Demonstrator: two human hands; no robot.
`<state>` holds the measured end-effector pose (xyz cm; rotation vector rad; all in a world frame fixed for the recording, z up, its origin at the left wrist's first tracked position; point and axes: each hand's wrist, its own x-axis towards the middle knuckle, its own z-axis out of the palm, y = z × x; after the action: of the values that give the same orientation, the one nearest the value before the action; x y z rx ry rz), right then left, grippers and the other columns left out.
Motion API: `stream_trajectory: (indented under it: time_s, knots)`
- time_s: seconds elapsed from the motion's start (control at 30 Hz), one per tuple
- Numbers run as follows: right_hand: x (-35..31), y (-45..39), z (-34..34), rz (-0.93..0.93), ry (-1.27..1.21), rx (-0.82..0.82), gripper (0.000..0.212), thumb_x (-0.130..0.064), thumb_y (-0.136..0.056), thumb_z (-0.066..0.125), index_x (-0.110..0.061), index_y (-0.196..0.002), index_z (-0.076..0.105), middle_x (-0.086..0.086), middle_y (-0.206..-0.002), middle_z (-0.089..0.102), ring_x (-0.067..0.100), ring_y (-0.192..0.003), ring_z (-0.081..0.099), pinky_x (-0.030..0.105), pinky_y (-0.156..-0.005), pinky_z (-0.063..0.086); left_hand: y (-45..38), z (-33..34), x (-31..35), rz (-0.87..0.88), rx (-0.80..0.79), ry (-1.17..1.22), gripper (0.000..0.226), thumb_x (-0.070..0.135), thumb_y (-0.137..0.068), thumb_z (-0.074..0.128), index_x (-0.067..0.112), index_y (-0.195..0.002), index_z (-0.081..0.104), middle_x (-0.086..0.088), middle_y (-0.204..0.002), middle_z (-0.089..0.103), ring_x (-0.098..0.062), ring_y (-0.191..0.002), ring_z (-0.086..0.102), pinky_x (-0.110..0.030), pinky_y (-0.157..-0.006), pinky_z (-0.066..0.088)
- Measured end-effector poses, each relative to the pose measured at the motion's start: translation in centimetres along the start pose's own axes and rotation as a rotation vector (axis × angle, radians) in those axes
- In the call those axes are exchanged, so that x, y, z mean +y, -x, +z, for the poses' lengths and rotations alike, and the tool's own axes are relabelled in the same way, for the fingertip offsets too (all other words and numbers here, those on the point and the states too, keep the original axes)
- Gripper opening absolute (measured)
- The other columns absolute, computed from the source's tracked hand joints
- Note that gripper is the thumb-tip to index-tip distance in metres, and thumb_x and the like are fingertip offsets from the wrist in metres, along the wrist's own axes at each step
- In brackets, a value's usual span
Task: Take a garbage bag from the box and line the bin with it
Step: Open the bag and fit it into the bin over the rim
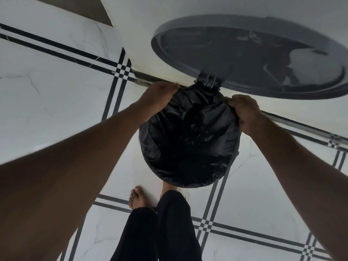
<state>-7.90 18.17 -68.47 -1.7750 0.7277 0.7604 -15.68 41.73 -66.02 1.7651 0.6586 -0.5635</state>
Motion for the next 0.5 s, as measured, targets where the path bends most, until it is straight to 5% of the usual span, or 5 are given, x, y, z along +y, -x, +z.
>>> stream_trajectory:
  time_s: [0.1, 0.17, 0.3, 0.4, 0.5]
  knots:
    - [0.5, 0.0, 0.4, -0.092, 0.030, -0.002, 0.014, -0.016, -0.086, 0.072, -0.019, -0.073, 0.067, 0.000, -0.070, 0.072, 0.016, -0.065, 0.068, 0.032, -0.072, 0.059, -0.7, 0.0, 0.2, -0.075, -0.084, 0.000, 0.050, 0.048, -0.099, 0.046, 0.013, -0.129, 0.066, -0.010, -0.132, 0.066, -0.026, -0.123, 0.060, -0.042, -0.113, 0.040]
    - [0.6, 0.1, 0.7, -0.117, 0.099, -0.007, 0.028, -0.038, -0.083, 0.070, -0.015, -0.068, 0.073, 0.006, -0.081, 0.076, 0.025, -0.080, 0.072, 0.041, -0.085, 0.058, -1.3, -0.2, 0.5, -0.083, -0.143, -0.071, 0.047, 0.045, -0.098, 0.048, 0.012, -0.126, 0.066, -0.010, -0.130, 0.066, -0.027, -0.122, 0.059, -0.043, -0.112, 0.041]
    - [0.5, 0.6, 0.7, -0.114, 0.075, -0.086, 0.037, -0.048, -0.069, 0.076, -0.013, -0.081, 0.079, 0.011, -0.091, 0.077, 0.033, -0.094, 0.073, 0.051, -0.094, 0.055, -2.1, -0.6, 1.4, -0.030, -0.131, -0.305, 0.027, 0.029, -0.102, 0.047, 0.008, -0.101, 0.065, -0.007, -0.101, 0.059, -0.020, -0.095, 0.053, -0.027, -0.084, 0.040]
    - [1.0, 1.2, 0.4, -0.241, 0.180, -0.067, 0.009, -0.028, -0.080, 0.077, -0.020, -0.076, 0.077, -0.002, -0.084, 0.075, 0.017, -0.088, 0.070, 0.035, -0.093, 0.055, -2.3, -0.8, 1.2, -0.002, -0.072, -0.340, 0.033, 0.027, -0.099, 0.051, -0.002, -0.098, 0.066, -0.015, -0.096, 0.063, -0.030, -0.094, 0.060, -0.038, -0.083, 0.047]
    - [1.3, 1.1, 0.6, -0.372, 0.263, -0.029, 0.004, -0.019, -0.089, 0.070, -0.019, -0.088, 0.074, -0.006, -0.084, 0.070, 0.003, -0.078, 0.063, 0.021, -0.079, 0.048, -2.1, -1.0, 1.0, 0.008, -0.037, -0.349, 0.031, 0.028, -0.100, 0.050, 0.003, -0.086, 0.062, -0.014, -0.088, 0.061, -0.032, -0.091, 0.059, -0.037, -0.078, 0.044]
